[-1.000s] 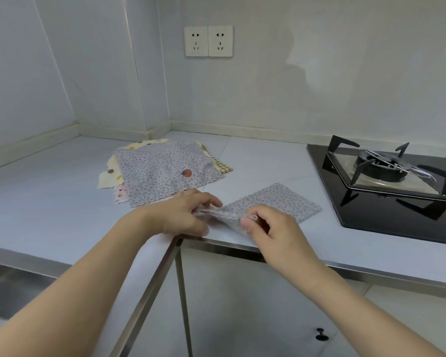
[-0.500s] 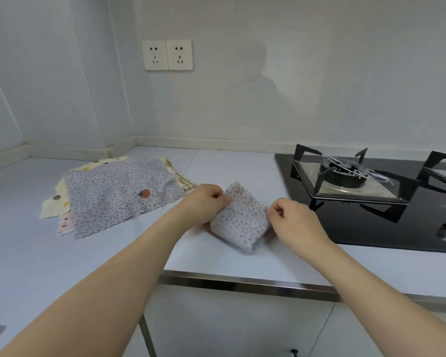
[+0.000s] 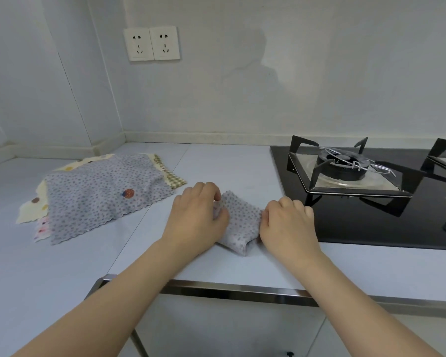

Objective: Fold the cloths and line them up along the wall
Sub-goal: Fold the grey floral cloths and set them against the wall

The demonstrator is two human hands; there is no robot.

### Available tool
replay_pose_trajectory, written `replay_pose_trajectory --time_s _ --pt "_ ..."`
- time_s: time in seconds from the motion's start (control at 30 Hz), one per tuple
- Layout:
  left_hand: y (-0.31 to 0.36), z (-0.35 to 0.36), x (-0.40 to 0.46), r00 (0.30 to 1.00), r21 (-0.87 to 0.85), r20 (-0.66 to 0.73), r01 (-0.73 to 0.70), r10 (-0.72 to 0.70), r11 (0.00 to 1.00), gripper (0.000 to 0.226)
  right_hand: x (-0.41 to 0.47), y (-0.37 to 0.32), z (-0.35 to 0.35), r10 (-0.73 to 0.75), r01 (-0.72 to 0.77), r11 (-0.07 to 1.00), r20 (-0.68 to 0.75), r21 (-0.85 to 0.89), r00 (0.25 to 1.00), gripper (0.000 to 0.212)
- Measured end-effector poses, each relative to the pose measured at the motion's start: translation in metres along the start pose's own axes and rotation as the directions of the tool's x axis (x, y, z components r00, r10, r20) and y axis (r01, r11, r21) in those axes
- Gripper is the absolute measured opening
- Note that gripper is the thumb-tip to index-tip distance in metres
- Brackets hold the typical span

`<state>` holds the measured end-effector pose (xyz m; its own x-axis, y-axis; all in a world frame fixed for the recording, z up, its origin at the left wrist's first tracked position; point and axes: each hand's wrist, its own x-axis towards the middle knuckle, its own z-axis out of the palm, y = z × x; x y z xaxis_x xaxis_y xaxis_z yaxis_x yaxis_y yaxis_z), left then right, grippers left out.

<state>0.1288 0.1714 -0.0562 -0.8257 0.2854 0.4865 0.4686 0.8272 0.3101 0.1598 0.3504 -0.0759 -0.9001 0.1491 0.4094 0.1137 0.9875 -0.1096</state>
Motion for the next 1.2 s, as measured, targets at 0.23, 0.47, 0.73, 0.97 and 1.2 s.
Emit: replay_pose_trajectory --time_s 0.23,0.47,0.73,0.97,1.2 --pt "0.036 -0.003 -0.045 0.993 0.198 0.037 -0.117 0.111 0.973 0.046 0.001 0.001 -0.003 0.039 -0.039 0.999 0.061 0.001 0.997 0.026" --pt "0.048 0.002 -0.044 0.993 0.3 0.072 0.064 -0.089 0.952 0.056 0.004 0.025 -0.012 -0.059 0.037 0.992 0.185 0.124 0.981 0.031" --pt "0.067 0.005 -0.036 0.973 0.459 0.167 0.066 -0.159 0.886 0.036 -0.003 0.024 -0.008 -0.053 0.046 0.995 0.081 0.085 0.995 0.031" --pt "0.06 0.007 -0.041 0.956 0.453 0.21 0.089 -0.203 0.887 0.047 -0.003 0.024 -0.003 -0.049 0.045 0.997 0.067 0.063 0.997 0.029" --pt "0.028 -0.013 -0.024 0.82 -0.08 0.49 0.38 -0.296 0.921 0.028 -0.004 0.023 -0.001 -0.051 0.048 0.996 0.045 0.075 0.998 0.027"
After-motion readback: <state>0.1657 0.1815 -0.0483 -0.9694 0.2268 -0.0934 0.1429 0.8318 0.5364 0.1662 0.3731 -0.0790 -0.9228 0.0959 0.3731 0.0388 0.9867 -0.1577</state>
